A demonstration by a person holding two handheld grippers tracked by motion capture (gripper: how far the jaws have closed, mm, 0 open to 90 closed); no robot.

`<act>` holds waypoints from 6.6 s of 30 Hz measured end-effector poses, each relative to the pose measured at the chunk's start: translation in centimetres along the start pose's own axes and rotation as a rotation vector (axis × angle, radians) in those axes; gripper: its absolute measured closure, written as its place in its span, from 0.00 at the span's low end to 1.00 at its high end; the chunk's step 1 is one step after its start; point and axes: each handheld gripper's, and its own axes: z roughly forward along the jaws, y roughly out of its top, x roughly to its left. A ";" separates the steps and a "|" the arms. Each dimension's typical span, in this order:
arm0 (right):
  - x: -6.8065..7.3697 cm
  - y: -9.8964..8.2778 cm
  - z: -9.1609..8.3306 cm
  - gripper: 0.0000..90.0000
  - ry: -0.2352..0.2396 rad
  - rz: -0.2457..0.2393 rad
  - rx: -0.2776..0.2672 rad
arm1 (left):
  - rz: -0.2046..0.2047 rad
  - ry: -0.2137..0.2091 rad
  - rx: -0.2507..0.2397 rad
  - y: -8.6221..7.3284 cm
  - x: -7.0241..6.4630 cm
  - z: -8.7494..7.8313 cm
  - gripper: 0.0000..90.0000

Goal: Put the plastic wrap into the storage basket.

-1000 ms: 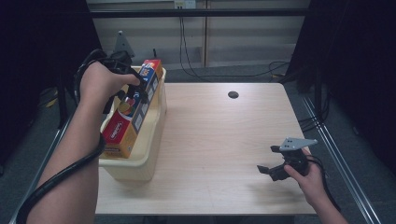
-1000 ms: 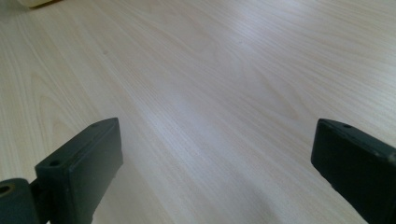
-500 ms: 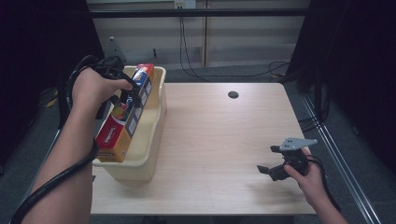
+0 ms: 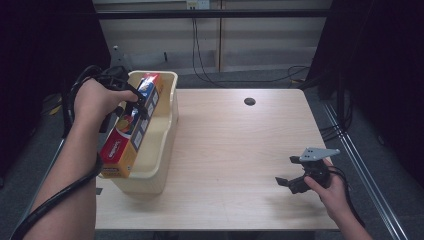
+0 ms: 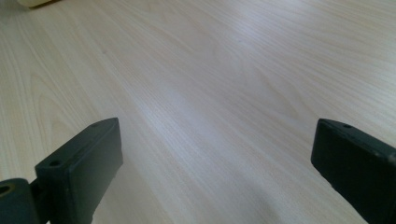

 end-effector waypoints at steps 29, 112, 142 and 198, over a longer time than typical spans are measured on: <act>0.2 0.1 0.0 0.02 0.004 -0.004 0.000 | -0.008 0.012 0.026 -0.7 1.2 2.1 0.45; 0.5 0.1 0.3 0.02 0.012 -0.022 0.011 | -0.052 -0.016 0.127 -0.8 2.2 9.4 0.45; 0.5 0.1 0.4 0.02 0.006 -0.024 0.012 | -0.046 -0.018 0.152 -0.6 2.2 10.6 0.44; 0.6 0.3 0.2 0.02 0.011 -0.030 0.007 | 0.097 -0.135 -0.036 0.5 -3.0 5.6 0.18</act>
